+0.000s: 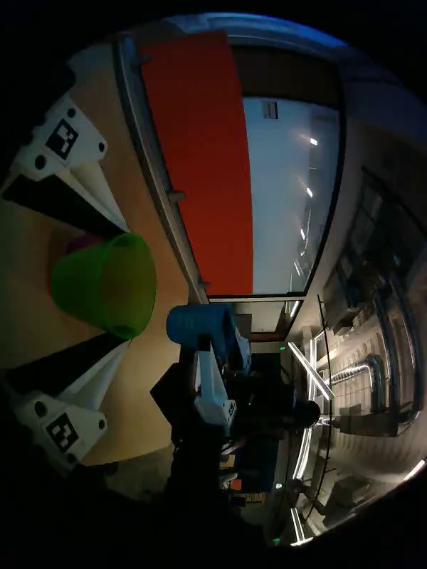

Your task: Pour water

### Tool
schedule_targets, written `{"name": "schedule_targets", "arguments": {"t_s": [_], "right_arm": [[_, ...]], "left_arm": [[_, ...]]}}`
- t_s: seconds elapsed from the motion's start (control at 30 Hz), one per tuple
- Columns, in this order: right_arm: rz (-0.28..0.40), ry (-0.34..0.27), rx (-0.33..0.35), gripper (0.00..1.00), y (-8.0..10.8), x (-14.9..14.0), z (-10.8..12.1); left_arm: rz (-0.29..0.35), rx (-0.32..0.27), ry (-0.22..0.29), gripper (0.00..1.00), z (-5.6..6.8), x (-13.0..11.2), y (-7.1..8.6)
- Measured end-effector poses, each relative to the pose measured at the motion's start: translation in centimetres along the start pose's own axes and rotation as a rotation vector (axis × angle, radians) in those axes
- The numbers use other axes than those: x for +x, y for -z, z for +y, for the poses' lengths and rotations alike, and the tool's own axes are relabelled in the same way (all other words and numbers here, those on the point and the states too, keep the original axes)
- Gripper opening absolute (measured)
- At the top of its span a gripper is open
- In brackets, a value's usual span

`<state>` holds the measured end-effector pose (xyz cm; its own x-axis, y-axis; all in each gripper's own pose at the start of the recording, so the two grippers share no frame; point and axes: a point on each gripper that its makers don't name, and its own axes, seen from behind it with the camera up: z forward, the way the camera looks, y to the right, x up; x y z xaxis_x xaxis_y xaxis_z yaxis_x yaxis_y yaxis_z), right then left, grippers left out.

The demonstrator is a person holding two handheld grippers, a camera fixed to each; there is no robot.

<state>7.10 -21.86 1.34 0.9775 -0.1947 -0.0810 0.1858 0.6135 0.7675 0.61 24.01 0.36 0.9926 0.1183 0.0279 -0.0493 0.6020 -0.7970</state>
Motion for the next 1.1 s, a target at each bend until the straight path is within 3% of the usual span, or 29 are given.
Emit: {"name": "schedule_targets", "arguments": {"t_s": [0.47, 1.1], "right_arm": [[0.001, 0.188, -0.002, 0.91, -1.0, 2.8, -0.2], [0.019, 0.463, -0.014, 0.92, -2.5, 6.9, -0.2]], "left_arm": [[-0.003, -0.018, 0.008, 0.88, 1.3, -0.3, -0.5], [0.004, -0.025, 0.015, 0.87, 1.8, 0.1, -0.9]]}}
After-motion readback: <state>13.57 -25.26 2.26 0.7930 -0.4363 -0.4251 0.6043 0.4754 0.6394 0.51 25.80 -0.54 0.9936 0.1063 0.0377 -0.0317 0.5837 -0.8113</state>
